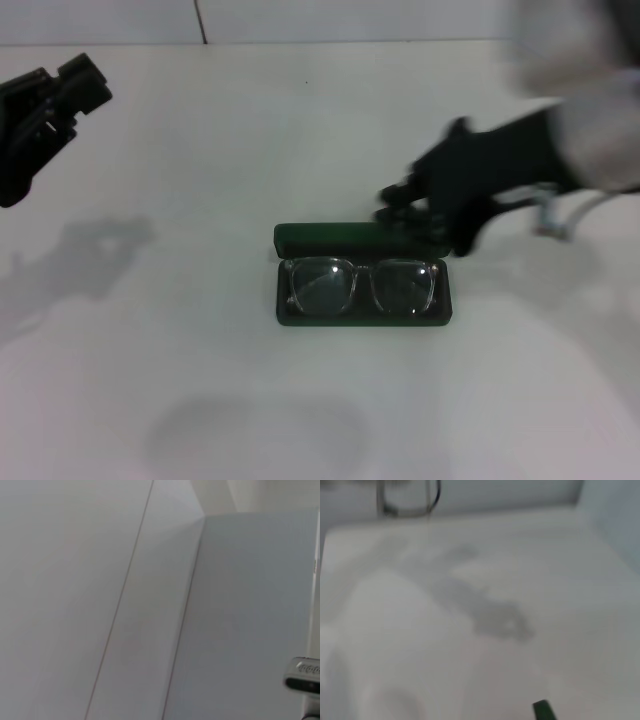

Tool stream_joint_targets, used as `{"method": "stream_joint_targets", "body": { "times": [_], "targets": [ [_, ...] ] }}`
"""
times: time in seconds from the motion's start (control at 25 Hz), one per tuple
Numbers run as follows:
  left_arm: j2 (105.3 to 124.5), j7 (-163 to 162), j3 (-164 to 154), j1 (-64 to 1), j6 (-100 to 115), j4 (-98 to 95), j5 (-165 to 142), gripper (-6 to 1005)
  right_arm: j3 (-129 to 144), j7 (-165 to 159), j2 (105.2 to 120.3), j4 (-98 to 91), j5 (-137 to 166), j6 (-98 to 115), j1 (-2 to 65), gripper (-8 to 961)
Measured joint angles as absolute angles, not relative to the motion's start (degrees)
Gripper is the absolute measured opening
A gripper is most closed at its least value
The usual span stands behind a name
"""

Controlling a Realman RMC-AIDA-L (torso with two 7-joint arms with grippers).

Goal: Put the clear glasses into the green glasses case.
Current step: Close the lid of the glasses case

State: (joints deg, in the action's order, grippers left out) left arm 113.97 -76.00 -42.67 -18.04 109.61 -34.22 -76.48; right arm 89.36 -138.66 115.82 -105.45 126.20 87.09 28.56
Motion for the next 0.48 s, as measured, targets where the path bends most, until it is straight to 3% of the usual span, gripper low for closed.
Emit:
{"method": "stream_joint_targets", "body": {
  "times": [0.16,0.36,0.48],
  "targets": [
    [114.74,-77.1,-42.7,-18.1,109.7,-36.5,-77.9,191,80.4,-129.3,115.77,-108.5,113.4,86.9,17.5,137],
    [115.93,-79.5,-44.7,-19.3,109.8,-40.8,-82.2,262,67.0,-119.3,115.48,-99.9,97.1,89.7,11.1,144],
    [117.49,-82.3,-45.0,-24.5,107.7,-41.8,-88.8,310,54.8,-113.4,115.45,-90.2,89.5,96.9,9.3,152]
  ]
}}
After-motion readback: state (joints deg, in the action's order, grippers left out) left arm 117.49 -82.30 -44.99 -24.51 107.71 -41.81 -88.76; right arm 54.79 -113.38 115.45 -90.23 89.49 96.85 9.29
